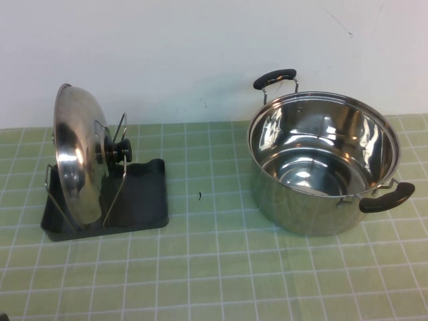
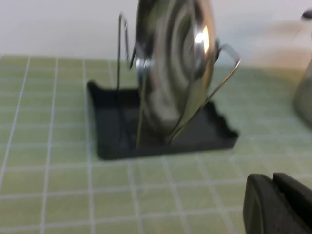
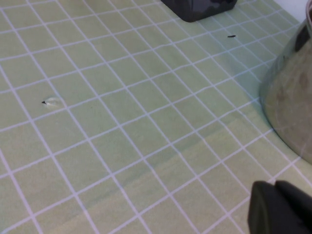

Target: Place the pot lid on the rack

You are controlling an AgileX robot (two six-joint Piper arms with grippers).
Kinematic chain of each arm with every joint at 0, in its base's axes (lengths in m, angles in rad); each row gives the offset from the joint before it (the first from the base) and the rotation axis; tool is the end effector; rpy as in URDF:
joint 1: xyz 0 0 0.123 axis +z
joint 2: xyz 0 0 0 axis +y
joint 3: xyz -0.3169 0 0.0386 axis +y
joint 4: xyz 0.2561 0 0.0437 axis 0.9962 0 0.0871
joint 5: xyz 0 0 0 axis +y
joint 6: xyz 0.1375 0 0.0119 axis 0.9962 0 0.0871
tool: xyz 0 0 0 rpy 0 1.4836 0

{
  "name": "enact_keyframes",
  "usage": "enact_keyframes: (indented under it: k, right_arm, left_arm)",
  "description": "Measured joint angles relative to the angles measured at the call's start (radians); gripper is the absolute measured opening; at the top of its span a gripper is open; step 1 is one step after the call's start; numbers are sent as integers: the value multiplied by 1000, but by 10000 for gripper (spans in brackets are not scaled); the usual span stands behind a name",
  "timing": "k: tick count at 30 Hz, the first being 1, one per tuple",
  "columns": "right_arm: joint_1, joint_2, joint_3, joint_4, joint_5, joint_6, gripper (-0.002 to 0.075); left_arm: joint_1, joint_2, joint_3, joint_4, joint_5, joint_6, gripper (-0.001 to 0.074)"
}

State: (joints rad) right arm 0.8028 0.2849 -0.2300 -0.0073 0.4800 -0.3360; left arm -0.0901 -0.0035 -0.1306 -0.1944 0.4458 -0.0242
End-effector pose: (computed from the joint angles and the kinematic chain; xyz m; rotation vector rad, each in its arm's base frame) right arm 0.0623 0.0638 0.2188 -1.0984 1.7077 0.2881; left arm 0.0639 -0.0173 0.2083 -0.0385 1.7956 -0.2826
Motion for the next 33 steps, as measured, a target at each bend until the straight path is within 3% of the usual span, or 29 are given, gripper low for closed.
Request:
enact_keyframes:
  k: [6, 33]
  right_arm:
    - [0, 0, 0, 7, 4, 0, -1]
    - [0, 0, 0, 7, 4, 0, -1]
  left_arm:
    - [0, -9, 130, 63, -47, -71, 0]
    - [51, -11, 140, 74, -104, 11, -2]
